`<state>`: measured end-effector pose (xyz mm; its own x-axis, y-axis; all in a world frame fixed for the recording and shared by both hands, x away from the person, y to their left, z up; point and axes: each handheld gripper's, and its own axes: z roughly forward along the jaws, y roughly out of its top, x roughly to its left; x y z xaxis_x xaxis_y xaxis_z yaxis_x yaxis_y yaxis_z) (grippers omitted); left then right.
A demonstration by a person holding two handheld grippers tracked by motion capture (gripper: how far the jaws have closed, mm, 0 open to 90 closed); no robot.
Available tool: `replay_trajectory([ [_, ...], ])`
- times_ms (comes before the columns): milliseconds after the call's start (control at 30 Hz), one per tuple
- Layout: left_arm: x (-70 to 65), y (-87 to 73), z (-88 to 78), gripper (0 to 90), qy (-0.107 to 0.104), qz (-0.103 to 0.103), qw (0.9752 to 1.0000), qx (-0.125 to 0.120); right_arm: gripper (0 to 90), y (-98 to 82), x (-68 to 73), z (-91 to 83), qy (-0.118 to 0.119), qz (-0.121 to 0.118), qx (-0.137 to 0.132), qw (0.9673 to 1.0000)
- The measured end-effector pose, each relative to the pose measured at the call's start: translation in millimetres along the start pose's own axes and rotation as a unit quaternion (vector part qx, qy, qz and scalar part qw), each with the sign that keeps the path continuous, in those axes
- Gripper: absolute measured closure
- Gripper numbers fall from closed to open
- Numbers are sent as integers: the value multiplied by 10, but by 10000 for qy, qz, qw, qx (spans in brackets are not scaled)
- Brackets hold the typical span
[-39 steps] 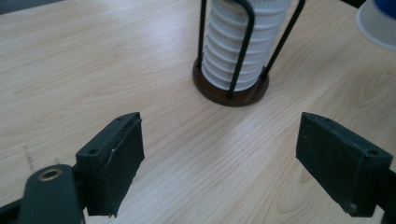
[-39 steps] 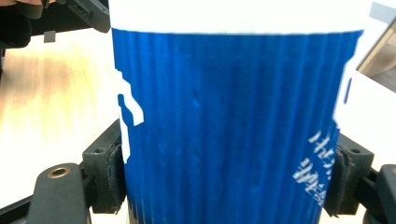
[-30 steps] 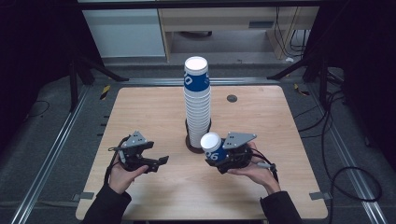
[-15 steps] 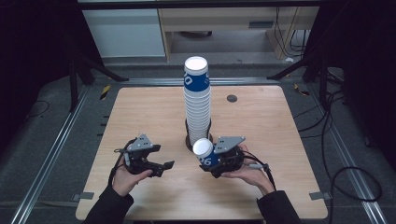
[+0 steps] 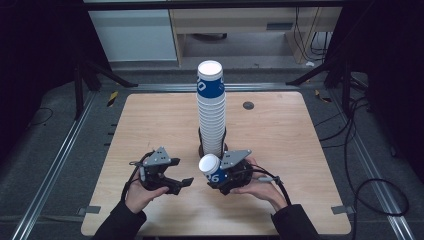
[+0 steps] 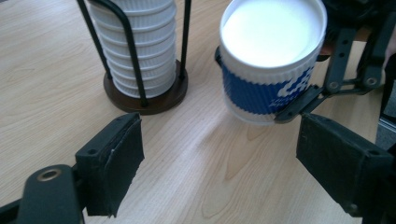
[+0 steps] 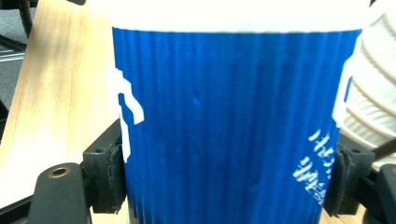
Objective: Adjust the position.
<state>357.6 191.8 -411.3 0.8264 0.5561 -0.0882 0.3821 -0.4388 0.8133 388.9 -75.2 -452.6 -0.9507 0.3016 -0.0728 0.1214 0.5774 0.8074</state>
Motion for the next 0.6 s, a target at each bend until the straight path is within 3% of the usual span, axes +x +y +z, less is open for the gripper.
replay_trajectory([
  [600, -92, 31, 135, 141, -412, 214, 9988, 133, 205, 38, 107, 198, 281, -287, 94, 9991],
])
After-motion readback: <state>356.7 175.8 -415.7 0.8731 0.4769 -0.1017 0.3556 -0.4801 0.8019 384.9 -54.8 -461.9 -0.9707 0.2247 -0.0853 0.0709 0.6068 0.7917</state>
